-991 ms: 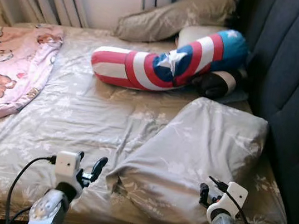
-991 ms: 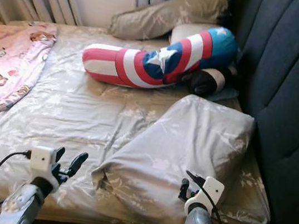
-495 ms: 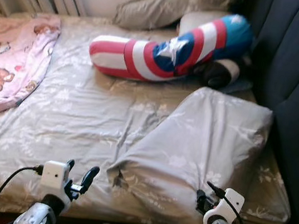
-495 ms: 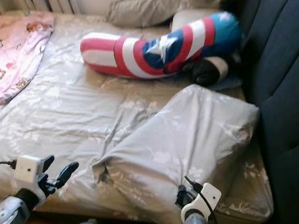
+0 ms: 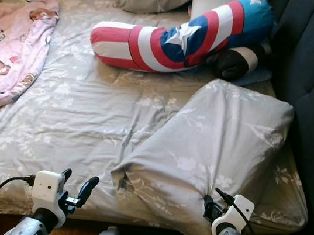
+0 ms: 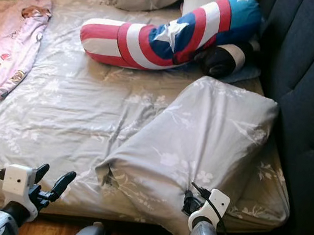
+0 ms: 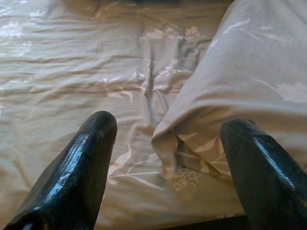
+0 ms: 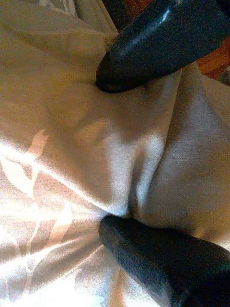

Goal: Clean up the room

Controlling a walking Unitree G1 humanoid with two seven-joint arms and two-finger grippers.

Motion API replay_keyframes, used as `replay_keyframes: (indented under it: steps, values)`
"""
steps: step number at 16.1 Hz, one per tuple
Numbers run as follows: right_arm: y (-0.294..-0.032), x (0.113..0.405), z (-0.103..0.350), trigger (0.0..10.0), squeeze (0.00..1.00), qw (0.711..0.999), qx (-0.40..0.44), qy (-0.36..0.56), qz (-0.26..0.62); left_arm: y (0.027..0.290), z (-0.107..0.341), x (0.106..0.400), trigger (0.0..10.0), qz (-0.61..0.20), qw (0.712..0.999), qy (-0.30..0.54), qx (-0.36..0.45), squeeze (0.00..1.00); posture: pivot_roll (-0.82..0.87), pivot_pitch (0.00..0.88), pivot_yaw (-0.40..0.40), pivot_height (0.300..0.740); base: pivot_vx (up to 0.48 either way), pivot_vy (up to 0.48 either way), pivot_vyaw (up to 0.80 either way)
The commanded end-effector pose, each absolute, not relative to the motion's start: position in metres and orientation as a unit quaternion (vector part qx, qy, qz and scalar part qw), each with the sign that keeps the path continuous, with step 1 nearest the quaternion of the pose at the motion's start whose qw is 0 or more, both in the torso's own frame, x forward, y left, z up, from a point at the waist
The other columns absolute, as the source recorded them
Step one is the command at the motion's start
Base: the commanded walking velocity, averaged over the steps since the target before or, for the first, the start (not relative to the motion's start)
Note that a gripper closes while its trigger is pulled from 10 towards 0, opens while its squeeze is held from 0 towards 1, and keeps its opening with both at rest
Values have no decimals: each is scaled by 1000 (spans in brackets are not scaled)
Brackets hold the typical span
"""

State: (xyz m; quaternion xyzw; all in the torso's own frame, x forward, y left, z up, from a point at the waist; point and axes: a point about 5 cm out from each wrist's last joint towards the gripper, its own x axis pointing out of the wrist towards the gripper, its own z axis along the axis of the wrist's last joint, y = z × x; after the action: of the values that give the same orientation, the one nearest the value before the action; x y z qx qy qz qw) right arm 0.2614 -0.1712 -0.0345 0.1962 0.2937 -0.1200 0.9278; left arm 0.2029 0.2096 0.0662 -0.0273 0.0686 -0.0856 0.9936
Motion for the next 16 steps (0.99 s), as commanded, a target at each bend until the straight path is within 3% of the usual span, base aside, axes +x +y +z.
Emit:
replay_keyframes:
  steps: [1,9,16]
  values:
    - [-154,243,-51,0,0,911,196,349,-101,213,65,198,10000,-83,993,83,-22,0,184,272,98,661,0,0,0]
    - [-148,250,-47,0,0,915,197,341,-89,214,68,197,10000,-81,992,99,-19,0,182,280,94,661,0,0,0]
    - [-151,249,-47,0,0,917,195,337,-91,210,63,207,10000,-78,991,101,-30,0,160,234,81,661,0,0,0]
